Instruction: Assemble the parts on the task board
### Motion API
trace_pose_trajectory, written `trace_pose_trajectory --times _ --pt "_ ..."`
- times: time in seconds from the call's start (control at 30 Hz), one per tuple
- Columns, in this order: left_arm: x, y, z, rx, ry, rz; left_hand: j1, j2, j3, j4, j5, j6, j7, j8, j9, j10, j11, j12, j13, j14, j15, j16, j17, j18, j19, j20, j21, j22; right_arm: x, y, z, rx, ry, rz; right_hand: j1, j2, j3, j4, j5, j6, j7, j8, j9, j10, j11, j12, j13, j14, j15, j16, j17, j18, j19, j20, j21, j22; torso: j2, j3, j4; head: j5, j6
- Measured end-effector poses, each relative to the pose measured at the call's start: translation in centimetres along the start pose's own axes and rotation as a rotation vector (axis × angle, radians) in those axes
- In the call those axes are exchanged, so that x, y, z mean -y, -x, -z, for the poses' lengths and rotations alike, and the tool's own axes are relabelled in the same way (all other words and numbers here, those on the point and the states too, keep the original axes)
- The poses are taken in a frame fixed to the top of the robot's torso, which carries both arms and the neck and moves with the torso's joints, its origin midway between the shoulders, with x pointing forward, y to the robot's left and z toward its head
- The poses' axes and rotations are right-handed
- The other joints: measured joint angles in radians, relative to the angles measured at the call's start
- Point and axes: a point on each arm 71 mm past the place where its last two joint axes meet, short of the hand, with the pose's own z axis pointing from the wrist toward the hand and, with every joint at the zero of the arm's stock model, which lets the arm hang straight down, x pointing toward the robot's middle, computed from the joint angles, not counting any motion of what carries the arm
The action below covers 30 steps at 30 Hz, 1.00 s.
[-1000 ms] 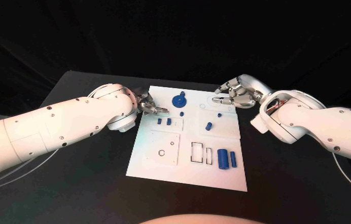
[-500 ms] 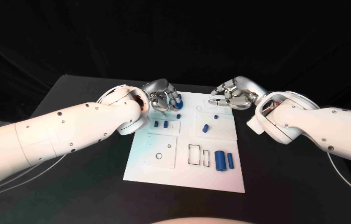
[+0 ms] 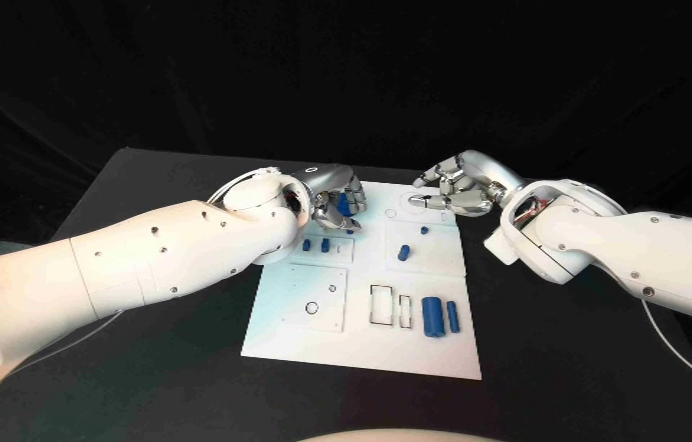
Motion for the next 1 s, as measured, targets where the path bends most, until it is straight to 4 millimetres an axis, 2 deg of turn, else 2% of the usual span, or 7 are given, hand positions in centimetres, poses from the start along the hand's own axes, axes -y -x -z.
trace_pose_trajectory --times 0.27,0.33,0.73,1.0 --pt "-0.2 -0.5 -1.0 -0.033 0.022 -0.060 -0.001 0.001 -0.003 -0.003 0.000 0.005 0.002 -0.012 -0.015 0.000 0.000 -0.011 -0.014 0.000 0.000 0.008 -0.005 0.000 0.000 0.000 0.016 0.019 -0.1 -0.1 0.0 0.000 0.007 0.011 0.000 0.000 0.000 0.000 0.000 -0.002 -0.001 0.000 0.000 -0.004 -0.004 -0.006 -0.006 0.000 0.000 -0.006 -0.003 0.000 0.000 0.000 -0.005 0.000 0.000 0.0006 0.0002 -0.001 -0.001" --pt "-0.3 -0.5 -1.1 -0.036 0.031 -0.068 -0.001 0.001 -0.003 -0.003 0.000 0.007 0.004 -0.012 -0.017 0.000 0.000 -0.011 -0.017 0.007 0.000 0.010 -0.005 -0.015 0.003 0.004 0.024 0.028 -0.1 -0.1 0.0 0.000 0.008 0.013 0.000 0.000 0.000 0.000 0.000 -0.003 -0.001 0.000 0.000 -0.004 -0.004 -0.006 -0.006 0.000 0.000 -0.006 -0.003 0.000 0.000 0.000 -0.005 0.000 0.000 0.0006 0.0005 -0.002 -0.001" --pt "-1.1 -0.7 -1.8 -0.068 0.078 -0.094 0.006 0.008 0.010 -0.015 0.000 0.024 0.008 -0.022 -0.034 0.018 0.004 -0.017 -0.037 0.020 -0.002 0.042 0.009 -0.015 0.014 0.000 0.059 0.069 -0.2 -0.1 0.0 -0.002 0.013 0.018 0.000 0.000 0.000 0.000 0.000 -0.003 -0.001 0.000 0.000 -0.004 -0.004 -0.006 -0.008 0.000 0.000 -0.006 -0.003 0.000 0.000 0.000 -0.005 0.000 -0.001 0.0007 0.0010 -0.003 -0.003" --pt "-1.2 -0.9 -2.0 -0.088 0.088 -0.095 0.002 0.012 0.012 -0.018 0.000 0.035 0.008 -0.026 -0.044 0.042 -0.002 -0.023 -0.048 0.032 -0.003 0.067 0.023 -0.015 0.018 -0.003 0.080 0.096 -0.2 -0.2 0.0 -0.002 0.014 0.019 0.000 0.000 0.000 0.000 0.000 -0.001 -0.002 0.000 0.000 -0.003 -0.004 -0.006 -0.008 0.000 0.000 -0.006 -0.003 0.000 0.000 0.000 -0.005 0.000 -0.001 0.0007 0.0017 -0.005 -0.004"
